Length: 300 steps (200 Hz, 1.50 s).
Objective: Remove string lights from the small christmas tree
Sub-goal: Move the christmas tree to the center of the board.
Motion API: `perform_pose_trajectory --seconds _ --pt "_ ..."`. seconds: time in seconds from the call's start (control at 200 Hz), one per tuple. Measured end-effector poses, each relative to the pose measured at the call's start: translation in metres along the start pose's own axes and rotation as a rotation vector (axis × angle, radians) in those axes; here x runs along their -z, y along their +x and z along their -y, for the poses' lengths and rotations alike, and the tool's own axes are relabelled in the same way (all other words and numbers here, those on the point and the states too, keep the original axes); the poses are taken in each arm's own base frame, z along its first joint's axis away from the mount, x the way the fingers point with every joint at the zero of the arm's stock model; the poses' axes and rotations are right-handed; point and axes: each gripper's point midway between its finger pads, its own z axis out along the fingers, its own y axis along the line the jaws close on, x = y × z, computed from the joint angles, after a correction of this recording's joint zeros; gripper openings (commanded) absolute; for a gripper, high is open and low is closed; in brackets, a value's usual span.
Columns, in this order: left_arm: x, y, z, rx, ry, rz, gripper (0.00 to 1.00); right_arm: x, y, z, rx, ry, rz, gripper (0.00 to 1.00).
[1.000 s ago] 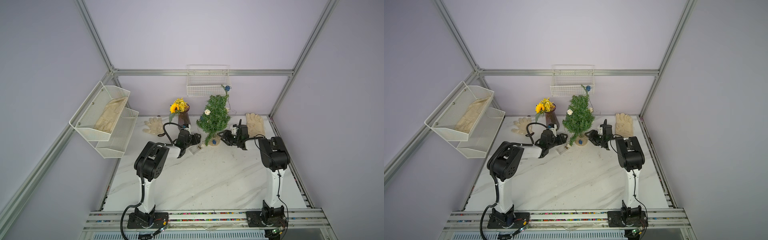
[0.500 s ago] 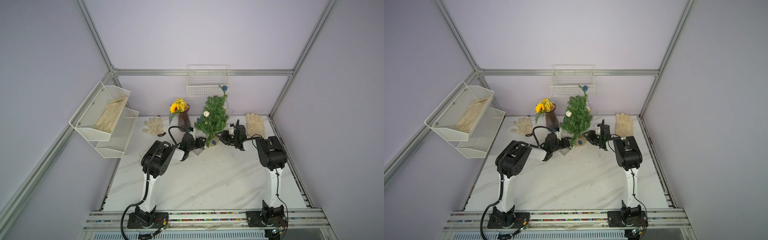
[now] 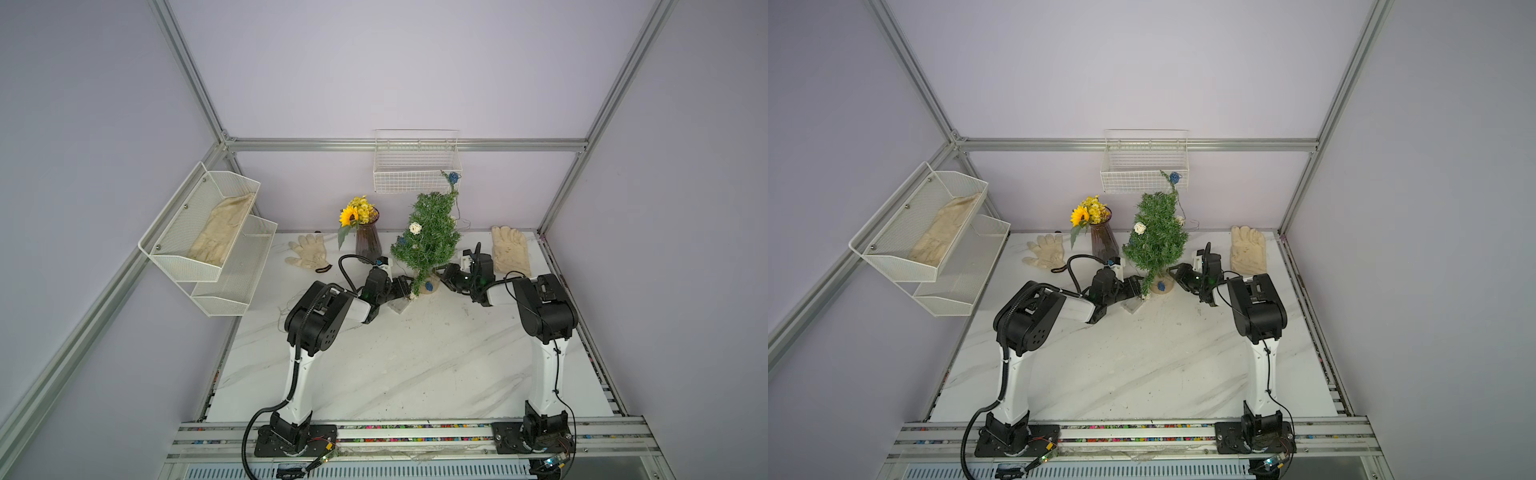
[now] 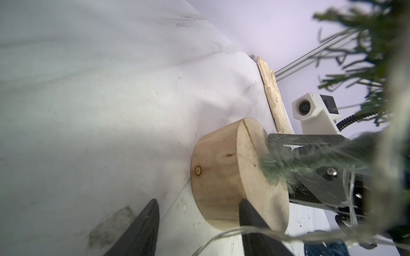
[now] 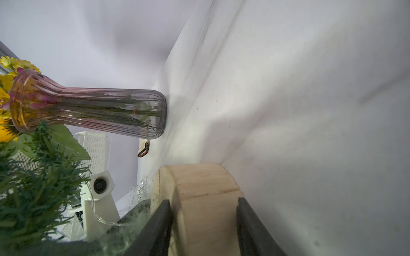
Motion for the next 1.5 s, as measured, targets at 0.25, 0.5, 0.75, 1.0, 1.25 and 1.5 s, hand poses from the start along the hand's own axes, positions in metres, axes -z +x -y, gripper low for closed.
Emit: perform_pose_trajectory --seconds 0.25,0.5,0.75,1.0,1.25,1.5 --pt "0.016 0.021 0.009 0.024 0.003 -0.015 0.57 0.013 0.017 -0.001 0.019 0.012 -0.014 0.48" --pt "0.04 0.053 0.028 0.037 0.02 -0.039 0.56 0.032 0.041 -0.003 0.023 0.046 -0.015 0.48" --pt "0.059 0.068 0.032 0.035 0.008 -0.047 0.57 0.046 0.063 -0.005 0.021 0.063 -0.03 0.48" --pt "0.067 0.071 0.022 0.03 -0.02 -0.026 0.61 0.048 0.071 -0.006 0.035 0.074 -0.04 0.48" --pt "0.086 0.051 0.042 -0.051 -0.029 0.022 0.65 0.049 0.085 -0.011 0.044 0.091 -0.081 0.49" --pt "0.117 0.031 0.049 -0.145 -0.104 0.053 0.66 0.057 0.09 -0.016 0.051 0.123 -0.101 0.53"
